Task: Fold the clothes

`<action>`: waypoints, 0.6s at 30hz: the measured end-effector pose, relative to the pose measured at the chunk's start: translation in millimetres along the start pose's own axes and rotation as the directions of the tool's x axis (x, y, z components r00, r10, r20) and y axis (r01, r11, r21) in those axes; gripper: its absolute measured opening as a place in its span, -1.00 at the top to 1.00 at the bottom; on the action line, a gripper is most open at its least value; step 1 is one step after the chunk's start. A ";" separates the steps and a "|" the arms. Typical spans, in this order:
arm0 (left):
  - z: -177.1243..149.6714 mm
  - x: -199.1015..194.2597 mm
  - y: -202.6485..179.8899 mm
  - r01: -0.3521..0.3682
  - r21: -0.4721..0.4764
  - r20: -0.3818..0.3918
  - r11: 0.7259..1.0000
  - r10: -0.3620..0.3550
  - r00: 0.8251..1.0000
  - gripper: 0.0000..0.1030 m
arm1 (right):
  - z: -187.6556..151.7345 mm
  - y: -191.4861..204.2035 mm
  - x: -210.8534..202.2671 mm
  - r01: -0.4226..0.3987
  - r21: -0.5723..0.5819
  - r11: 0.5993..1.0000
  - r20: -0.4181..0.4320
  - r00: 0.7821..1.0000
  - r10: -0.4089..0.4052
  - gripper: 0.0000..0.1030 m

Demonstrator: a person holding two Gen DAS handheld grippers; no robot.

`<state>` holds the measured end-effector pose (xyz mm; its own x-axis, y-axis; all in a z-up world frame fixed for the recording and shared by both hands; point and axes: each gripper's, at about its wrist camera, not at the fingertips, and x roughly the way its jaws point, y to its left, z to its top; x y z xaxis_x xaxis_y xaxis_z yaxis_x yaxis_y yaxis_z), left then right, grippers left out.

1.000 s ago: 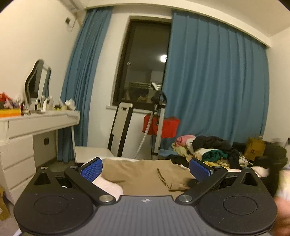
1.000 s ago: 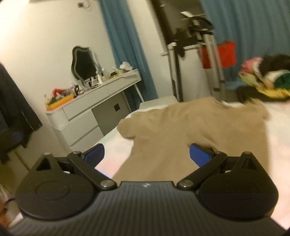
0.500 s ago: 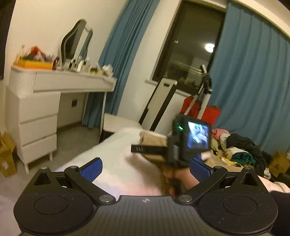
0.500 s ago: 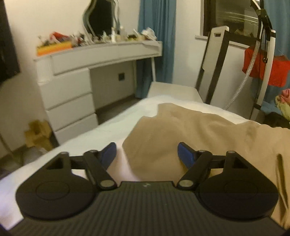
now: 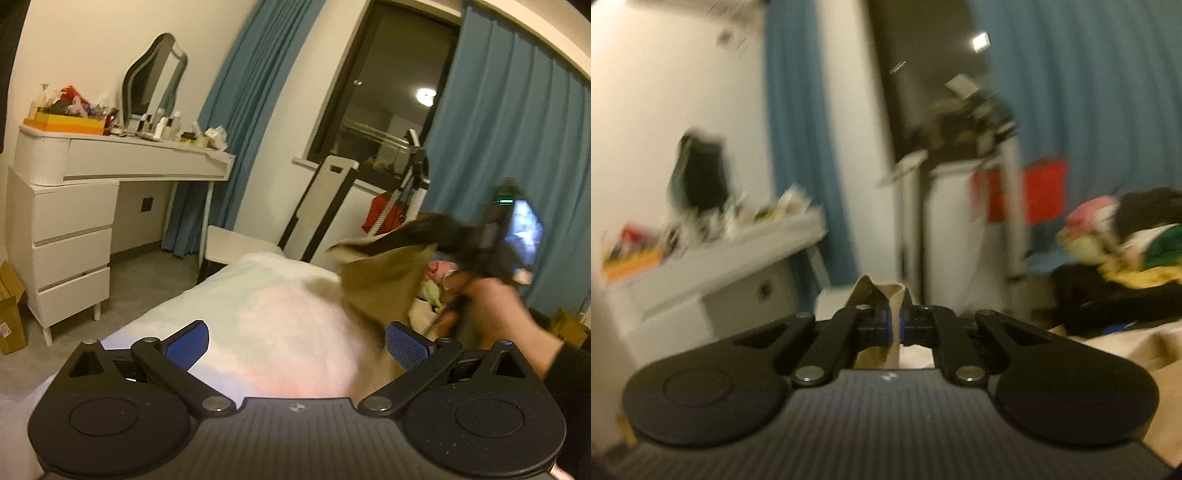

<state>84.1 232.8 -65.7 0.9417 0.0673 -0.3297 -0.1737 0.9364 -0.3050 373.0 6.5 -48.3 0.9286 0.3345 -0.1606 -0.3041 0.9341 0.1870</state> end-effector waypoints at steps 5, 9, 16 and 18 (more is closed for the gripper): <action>-7.6 -8.4 -16.7 0.046 0.028 -0.021 0.999 -0.045 0.999 -1.00 | 2.9 -88.9 -48.4 0.196 0.131 0.972 0.069 0.976 -0.207 0.88; -20.5 -9.9 -38.7 0.068 0.101 -0.044 0.993 -0.064 0.997 -1.00 | -34.3 -157.8 -55.8 0.344 0.207 0.916 -0.048 0.939 -0.341 0.86; -45.6 1.4 -73.0 0.080 0.219 -0.082 0.972 -0.063 0.995 -1.00 | -73.7 -197.7 -38.4 0.299 0.207 0.932 -0.321 0.920 -0.224 -0.75; -50.3 4.1 -80.8 0.086 0.246 -0.086 0.966 -0.067 0.994 -1.00 | -69.0 -189.1 -50.5 0.248 0.172 0.953 -0.303 0.934 -0.189 -0.72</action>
<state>87.5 140.1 -87.3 0.9228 -0.0253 -0.3846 -0.0158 0.9945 -0.1034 368.9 -178.4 -142.4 0.8605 0.1739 -0.4790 -0.0227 0.9521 0.3049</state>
